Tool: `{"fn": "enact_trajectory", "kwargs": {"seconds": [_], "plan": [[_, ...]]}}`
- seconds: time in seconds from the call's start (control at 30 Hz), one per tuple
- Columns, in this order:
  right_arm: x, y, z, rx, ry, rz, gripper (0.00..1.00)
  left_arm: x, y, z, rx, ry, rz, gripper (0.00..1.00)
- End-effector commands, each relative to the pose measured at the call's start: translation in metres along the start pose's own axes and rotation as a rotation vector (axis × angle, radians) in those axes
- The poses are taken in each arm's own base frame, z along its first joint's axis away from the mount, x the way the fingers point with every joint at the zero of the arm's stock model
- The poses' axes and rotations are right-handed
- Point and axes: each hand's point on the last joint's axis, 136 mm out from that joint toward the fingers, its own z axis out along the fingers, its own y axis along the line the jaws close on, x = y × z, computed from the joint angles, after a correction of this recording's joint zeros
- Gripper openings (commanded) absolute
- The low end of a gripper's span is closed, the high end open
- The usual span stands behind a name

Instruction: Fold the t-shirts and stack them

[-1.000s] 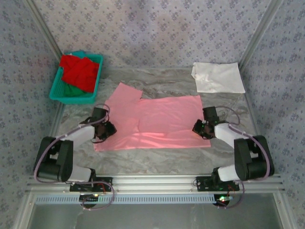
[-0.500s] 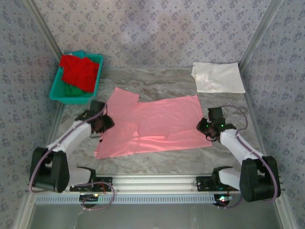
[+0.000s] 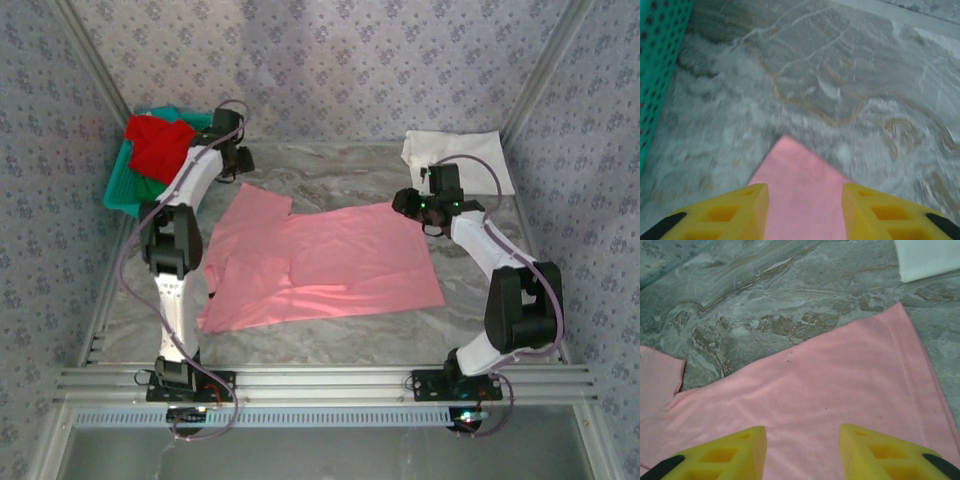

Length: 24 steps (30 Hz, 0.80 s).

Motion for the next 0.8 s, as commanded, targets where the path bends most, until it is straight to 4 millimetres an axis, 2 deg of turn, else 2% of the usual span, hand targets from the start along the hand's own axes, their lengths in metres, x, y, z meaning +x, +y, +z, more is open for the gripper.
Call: {"fn": "enact_trajectory", "kwargs": {"seconds": [0.0, 0.1, 0.17, 0.3, 0.43, 0.57, 0.63, 0.77], "plan": [[0.001, 0.012, 0.003, -0.042, 0.038, -0.054, 0.46, 0.003, 0.011, 0.017, -0.072, 0.091, 0.03, 0.49], [0.006, 0.008, 0.004, -0.031, 0.05, -0.058, 0.46, -0.003, 0.01, 0.037, -0.091, 0.098, 0.025, 0.49], [0.01, 0.006, 0.005, -0.033, 0.058, -0.063, 0.46, -0.002, 0.011, 0.05, -0.096, 0.103, 0.012, 0.54], [0.02, 0.002, 0.009, -0.029, 0.085, -0.076, 0.47, 0.011, 0.016, 0.073, -0.103, 0.136, -0.004, 0.54], [0.022, 0.0, 0.009, -0.027, 0.087, -0.077, 0.47, 0.024, 0.019, 0.089, -0.1, 0.174, -0.007, 0.54], [0.021, 0.008, 0.009, -0.062, 0.091, -0.086, 0.47, 0.037, 0.021, 0.103, -0.081, 0.221, -0.017, 0.53], [0.022, 0.009, 0.008, -0.065, 0.091, -0.091, 0.47, 0.04, 0.023, 0.107, -0.087, 0.227, -0.008, 0.5], [0.023, 0.007, 0.008, -0.055, 0.091, -0.09, 0.47, 0.044, 0.024, 0.11, -0.083, 0.239, 0.004, 0.28]]}}
